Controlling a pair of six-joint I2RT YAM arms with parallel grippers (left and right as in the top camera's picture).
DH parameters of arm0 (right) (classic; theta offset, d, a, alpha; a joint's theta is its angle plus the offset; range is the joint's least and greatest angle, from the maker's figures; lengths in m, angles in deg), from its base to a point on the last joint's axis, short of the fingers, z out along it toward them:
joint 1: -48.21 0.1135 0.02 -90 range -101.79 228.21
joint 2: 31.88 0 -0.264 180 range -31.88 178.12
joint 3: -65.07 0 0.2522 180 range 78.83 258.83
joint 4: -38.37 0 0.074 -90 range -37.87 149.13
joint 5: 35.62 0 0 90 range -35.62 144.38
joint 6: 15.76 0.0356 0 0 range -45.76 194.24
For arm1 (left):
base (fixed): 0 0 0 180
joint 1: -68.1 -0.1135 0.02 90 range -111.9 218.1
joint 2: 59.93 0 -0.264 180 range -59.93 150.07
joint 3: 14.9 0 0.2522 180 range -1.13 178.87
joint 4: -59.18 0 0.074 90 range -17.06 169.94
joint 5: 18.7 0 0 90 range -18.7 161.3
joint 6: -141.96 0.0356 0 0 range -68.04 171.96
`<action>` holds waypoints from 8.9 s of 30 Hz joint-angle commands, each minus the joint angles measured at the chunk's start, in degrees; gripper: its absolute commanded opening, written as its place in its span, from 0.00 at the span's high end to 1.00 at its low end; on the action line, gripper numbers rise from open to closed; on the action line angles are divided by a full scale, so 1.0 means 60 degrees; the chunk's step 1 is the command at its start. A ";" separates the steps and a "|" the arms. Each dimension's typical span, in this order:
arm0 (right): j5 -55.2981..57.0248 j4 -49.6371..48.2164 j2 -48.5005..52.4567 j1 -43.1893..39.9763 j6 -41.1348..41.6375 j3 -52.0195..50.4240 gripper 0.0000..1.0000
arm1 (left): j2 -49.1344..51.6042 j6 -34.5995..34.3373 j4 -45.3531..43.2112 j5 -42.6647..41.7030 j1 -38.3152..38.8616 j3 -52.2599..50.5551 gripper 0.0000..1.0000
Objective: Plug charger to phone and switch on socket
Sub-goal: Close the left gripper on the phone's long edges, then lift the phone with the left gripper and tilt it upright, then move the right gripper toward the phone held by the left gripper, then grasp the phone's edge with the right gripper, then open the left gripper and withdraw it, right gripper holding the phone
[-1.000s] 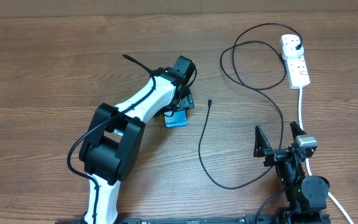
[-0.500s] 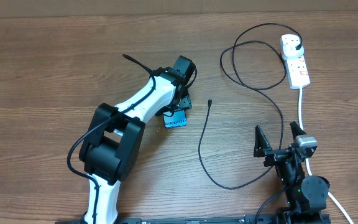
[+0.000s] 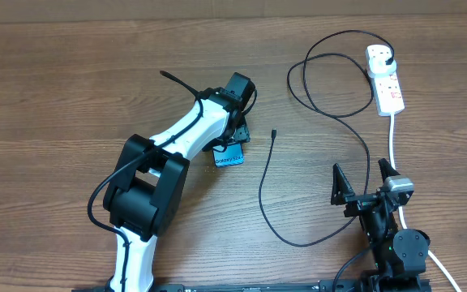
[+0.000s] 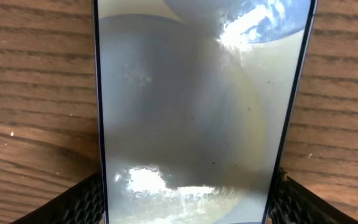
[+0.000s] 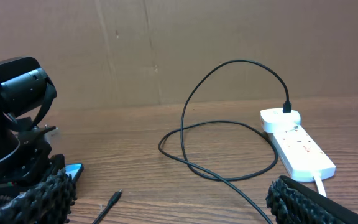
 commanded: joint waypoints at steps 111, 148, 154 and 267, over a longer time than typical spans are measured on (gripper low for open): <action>-0.9147 0.6353 0.8043 -0.0448 0.2546 0.9307 0.00 | 0.0331 -0.2146 0.1140 -1.1544 -0.2761 0.2175 0.30; 0.0856 0.5978 1.4604 0.4798 0.8043 1.1799 0.24 | 0.0331 -0.2590 0.1129 -0.9071 -0.1898 0.2171 0.30; 0.1206 0.6098 1.5096 0.5009 0.8040 1.1799 0.27 | 0.0331 -0.2659 0.1133 -0.8867 -0.1876 0.2171 0.31; 0.1603 0.6182 1.5843 0.5060 0.8309 1.2560 0.96 | 0.0186 -0.1530 0.1042 -0.7504 -0.1665 0.2175 0.20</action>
